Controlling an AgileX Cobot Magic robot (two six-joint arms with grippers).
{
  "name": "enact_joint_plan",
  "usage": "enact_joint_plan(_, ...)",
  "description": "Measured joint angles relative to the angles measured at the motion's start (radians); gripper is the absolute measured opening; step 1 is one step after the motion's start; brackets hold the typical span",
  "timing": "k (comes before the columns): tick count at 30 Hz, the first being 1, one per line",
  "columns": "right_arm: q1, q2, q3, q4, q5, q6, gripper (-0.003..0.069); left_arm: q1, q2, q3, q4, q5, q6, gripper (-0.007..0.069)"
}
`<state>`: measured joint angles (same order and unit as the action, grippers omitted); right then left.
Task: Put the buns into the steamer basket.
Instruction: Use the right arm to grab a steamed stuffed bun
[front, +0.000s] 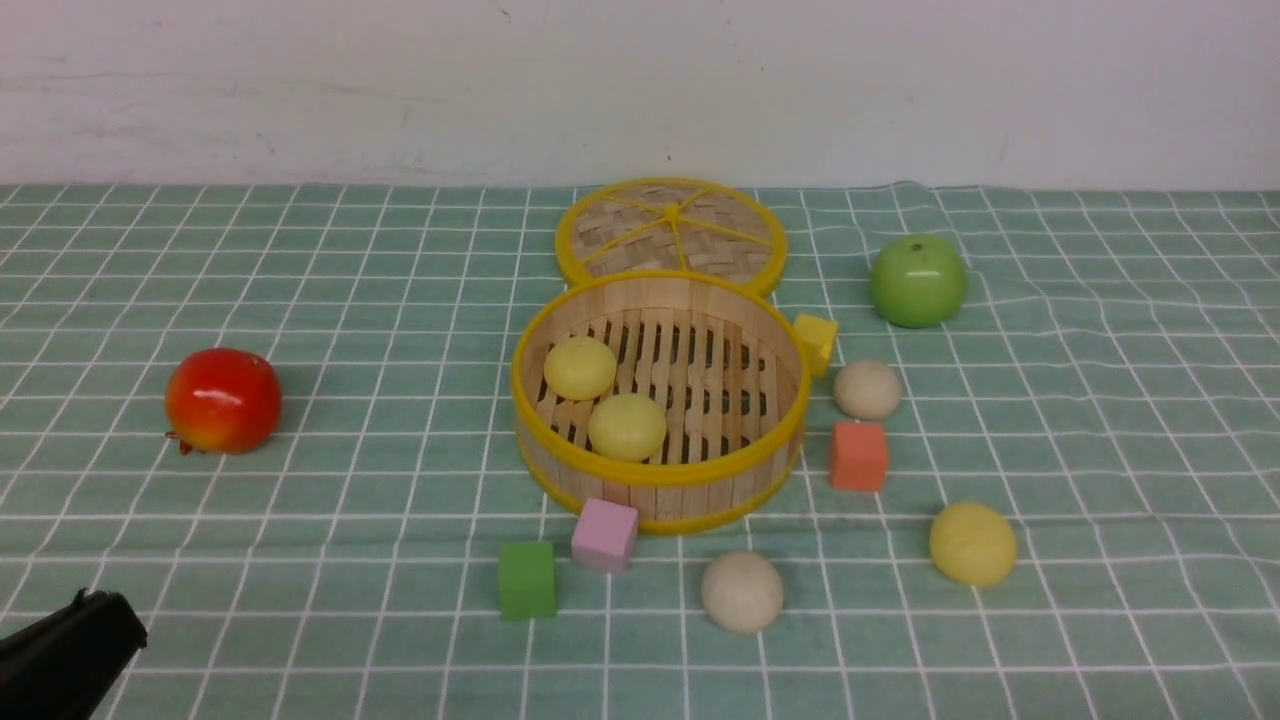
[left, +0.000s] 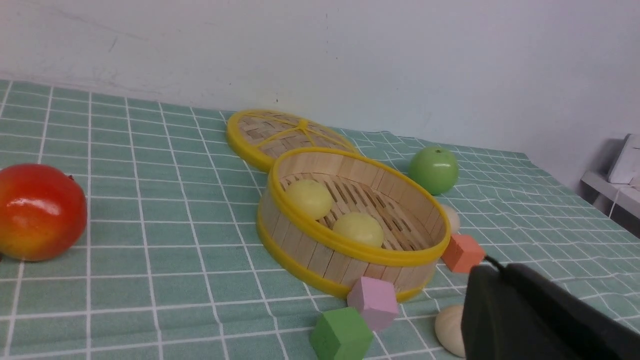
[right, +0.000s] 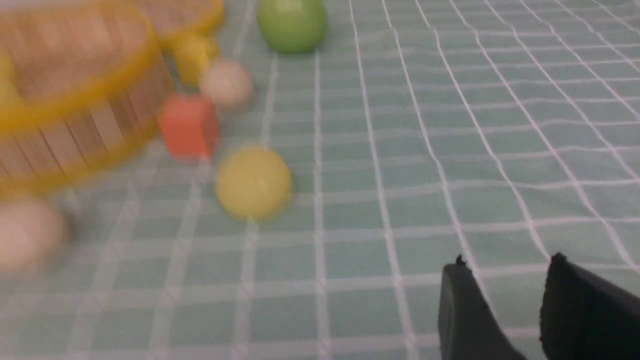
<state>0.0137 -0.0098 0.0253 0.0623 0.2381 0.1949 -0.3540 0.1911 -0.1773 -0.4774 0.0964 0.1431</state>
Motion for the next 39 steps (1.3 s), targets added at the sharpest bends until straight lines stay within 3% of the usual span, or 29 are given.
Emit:
enact_joint_plan(3,0.0,0.0,0.0,0.157,-0.131,0.134,0.024,0.0,0.0,0.0,0.0,0.006,0.0,-0.0014)
enact_joint_plan(9,0.0,0.0,0.0,0.278,-0.271,0.23,0.0239,0.0,0.0,0.0,0.0,0.008,0.0,-0.0014)
enact_joint_plan(13,0.043,0.081,-0.129,0.244,-0.05,0.219,0.0189,0.0,0.0,0.0,0.0,0.009,0.0,-0.0014)
enact_joint_plan(19,0.181,0.575,-0.53,0.151,0.447,-0.042,0.0067,0.0,0.0,0.0,0.0,0.009,0.0,-0.0013)
enact_joint_plan(22,0.21,0.827,-0.663,0.113,0.559,-0.094,0.0034,0.0,0.0,0.0,-0.001,0.009,0.0,-0.0013)
enact_joint_plan(27,0.281,1.206,-0.852,0.103,0.612,-0.172,0.0016,0.0,0.0,0.0,-0.001,0.009,0.0,-0.0011)
enact_joint_plan(32,0.446,1.522,-1.101,0.096,0.615,-0.195,0.002,0.0,0.0,0.0,-0.001,0.009,0.0,-0.0007)
enact_joint_plan(39,0.536,1.821,-1.371,0.078,0.615,-0.195,0.0086,0.0,0.0,0.001,-0.001,0.009,0.0,-0.0002)
